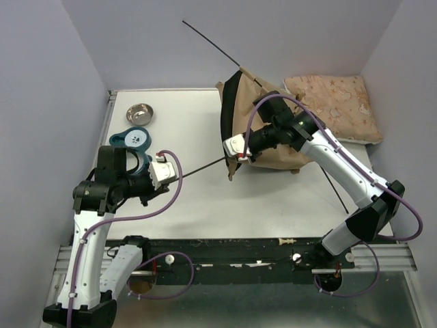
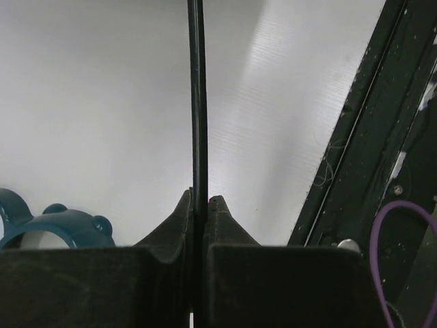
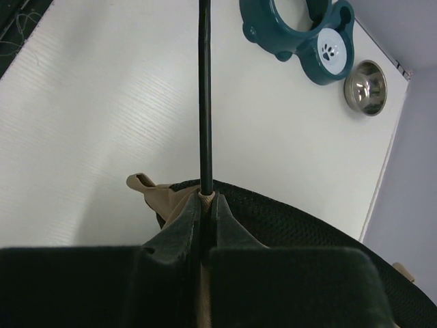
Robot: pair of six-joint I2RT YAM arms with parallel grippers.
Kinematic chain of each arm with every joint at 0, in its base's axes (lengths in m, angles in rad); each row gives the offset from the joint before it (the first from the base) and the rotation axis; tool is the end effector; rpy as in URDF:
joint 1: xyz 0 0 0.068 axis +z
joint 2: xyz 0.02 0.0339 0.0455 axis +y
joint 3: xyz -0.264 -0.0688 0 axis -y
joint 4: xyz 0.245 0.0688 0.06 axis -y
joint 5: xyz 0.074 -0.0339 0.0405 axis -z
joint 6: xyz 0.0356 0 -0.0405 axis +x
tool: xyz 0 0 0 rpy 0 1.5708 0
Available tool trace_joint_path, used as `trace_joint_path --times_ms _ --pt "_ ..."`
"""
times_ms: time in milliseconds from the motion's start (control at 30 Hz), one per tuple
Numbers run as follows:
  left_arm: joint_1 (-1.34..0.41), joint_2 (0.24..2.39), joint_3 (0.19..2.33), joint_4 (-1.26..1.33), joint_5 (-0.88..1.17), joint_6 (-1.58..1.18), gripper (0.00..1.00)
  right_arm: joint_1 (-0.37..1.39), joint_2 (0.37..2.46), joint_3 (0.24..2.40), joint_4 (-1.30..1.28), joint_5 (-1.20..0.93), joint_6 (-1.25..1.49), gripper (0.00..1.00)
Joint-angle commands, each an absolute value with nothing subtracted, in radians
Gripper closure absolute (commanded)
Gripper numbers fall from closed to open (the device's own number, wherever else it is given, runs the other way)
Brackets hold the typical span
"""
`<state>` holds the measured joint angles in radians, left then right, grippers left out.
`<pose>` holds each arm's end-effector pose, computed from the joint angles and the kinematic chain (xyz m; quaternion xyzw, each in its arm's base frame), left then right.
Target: Set up the pet tent
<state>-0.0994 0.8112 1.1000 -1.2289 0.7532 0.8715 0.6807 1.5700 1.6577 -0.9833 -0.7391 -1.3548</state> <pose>0.1119 -0.0356 0.3515 0.5134 0.7287 -0.2153 0.3988 0.2346 0.2208 0.3804 -0.8115 0.3604 0.2195 0.4042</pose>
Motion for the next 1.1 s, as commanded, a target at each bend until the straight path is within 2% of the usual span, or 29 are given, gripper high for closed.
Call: trace_joint_path --times_ms 0,333,667,1067 --pt "-0.123 0.805 1.028 -0.95 0.885 0.605 1.0 0.719 1.574 1.698 -0.996 -0.73 -1.324 0.9" --pt "-0.386 0.932 0.982 -0.485 0.782 0.318 1.0 0.765 1.609 1.724 -1.0 -0.755 -1.322 0.85" --pt "-0.512 1.072 0.94 -0.02 0.727 0.069 1.0 0.798 1.589 1.678 -0.985 -0.793 -1.295 0.84" --pt "-0.566 1.184 0.927 0.322 0.719 -0.209 1.0 0.828 1.542 1.577 -0.901 -0.816 -1.209 0.86"
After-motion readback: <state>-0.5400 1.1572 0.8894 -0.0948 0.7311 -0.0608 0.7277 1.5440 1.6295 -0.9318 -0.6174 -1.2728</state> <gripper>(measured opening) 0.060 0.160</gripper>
